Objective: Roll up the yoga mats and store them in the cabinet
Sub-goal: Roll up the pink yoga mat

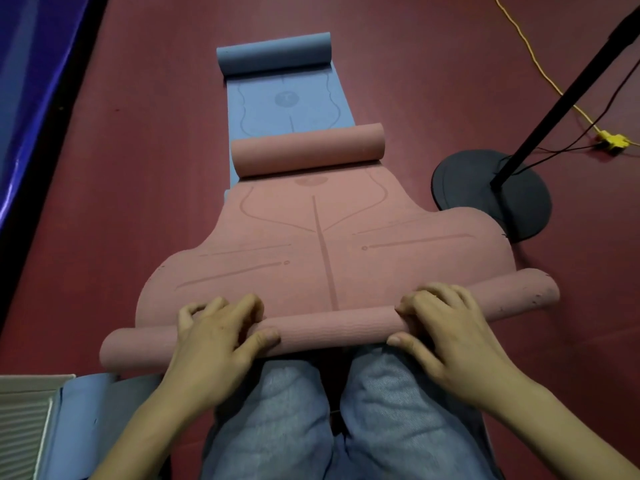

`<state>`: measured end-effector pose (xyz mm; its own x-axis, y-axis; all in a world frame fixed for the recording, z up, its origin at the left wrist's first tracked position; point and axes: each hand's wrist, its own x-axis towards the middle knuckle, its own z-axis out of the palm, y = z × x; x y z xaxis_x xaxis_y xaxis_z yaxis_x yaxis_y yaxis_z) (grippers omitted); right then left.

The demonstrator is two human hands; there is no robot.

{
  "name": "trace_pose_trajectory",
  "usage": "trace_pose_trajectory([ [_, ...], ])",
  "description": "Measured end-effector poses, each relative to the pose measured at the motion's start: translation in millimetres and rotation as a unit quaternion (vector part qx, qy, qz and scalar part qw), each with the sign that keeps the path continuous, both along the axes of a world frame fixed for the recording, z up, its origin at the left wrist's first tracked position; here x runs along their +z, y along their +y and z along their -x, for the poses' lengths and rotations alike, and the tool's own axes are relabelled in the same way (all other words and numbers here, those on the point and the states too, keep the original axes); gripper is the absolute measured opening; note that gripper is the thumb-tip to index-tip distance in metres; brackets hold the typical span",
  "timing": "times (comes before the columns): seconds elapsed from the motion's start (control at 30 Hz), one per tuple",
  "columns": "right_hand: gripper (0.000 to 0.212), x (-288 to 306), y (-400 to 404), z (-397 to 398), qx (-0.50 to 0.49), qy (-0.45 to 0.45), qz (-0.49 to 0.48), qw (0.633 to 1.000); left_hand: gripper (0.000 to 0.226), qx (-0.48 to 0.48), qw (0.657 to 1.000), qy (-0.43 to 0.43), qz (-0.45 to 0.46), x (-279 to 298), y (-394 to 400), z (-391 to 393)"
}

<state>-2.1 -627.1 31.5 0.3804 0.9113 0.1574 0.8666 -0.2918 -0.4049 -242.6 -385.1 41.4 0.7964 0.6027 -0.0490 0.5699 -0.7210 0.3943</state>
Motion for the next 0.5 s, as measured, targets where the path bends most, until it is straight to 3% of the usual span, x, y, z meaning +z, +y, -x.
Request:
trace_pose_trajectory([
  [0.33, 0.044, 4.1, 3.9, 6.1, -0.021, -0.115, 0.013, 0.993, 0.04, 0.044, 0.999, -0.009, 0.026, 6.5, -2.6, -7.0],
  [0.5, 0.046, -0.8, 8.0, 3.5, -0.026, -0.125, 0.002, 0.992, 0.044, 0.006, 0.989, -0.02, -0.144, 6.8, -10.5, -7.6],
])
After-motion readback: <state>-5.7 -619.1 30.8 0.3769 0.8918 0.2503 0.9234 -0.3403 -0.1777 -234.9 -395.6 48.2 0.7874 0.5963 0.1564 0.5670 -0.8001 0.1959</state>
